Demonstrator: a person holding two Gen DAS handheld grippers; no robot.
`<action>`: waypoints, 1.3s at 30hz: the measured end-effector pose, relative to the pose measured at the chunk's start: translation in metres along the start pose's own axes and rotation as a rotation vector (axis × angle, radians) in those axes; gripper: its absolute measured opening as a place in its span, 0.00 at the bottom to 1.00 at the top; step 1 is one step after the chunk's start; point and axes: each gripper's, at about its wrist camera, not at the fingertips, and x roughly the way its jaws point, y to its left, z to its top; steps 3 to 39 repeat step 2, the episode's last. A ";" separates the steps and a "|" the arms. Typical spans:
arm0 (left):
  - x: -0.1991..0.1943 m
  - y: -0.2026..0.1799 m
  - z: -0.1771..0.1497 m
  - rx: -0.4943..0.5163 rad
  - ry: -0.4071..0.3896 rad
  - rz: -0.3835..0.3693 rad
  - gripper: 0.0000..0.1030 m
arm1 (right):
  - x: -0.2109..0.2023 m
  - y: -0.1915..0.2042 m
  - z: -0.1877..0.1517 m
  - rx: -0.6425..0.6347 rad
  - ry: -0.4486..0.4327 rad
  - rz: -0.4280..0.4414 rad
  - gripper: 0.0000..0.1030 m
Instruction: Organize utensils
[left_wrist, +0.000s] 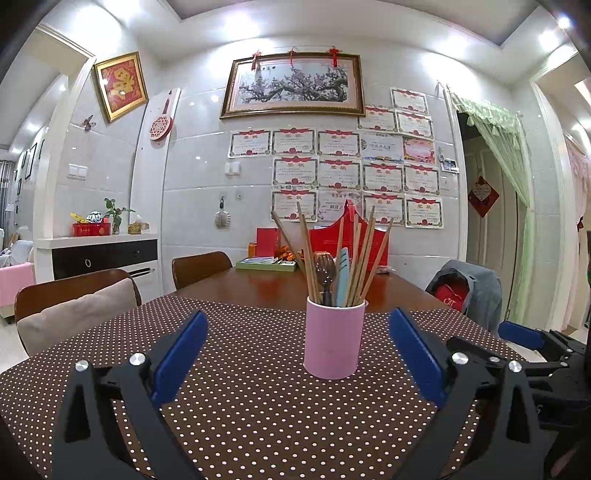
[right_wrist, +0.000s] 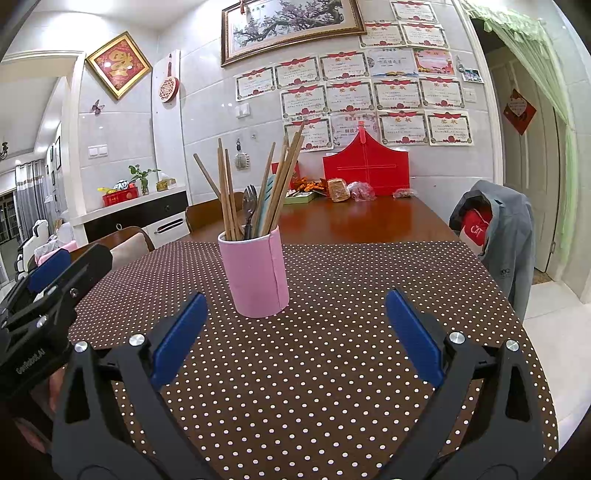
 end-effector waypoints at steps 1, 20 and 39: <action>0.000 0.000 0.000 -0.001 0.000 0.000 0.94 | 0.000 0.001 0.000 0.000 0.000 -0.001 0.92; 0.000 0.000 0.000 -0.002 0.001 0.001 0.94 | 0.000 0.001 0.000 0.000 0.000 -0.001 0.92; 0.000 0.000 0.000 -0.002 0.001 0.001 0.94 | 0.000 0.001 0.000 0.000 0.000 -0.001 0.92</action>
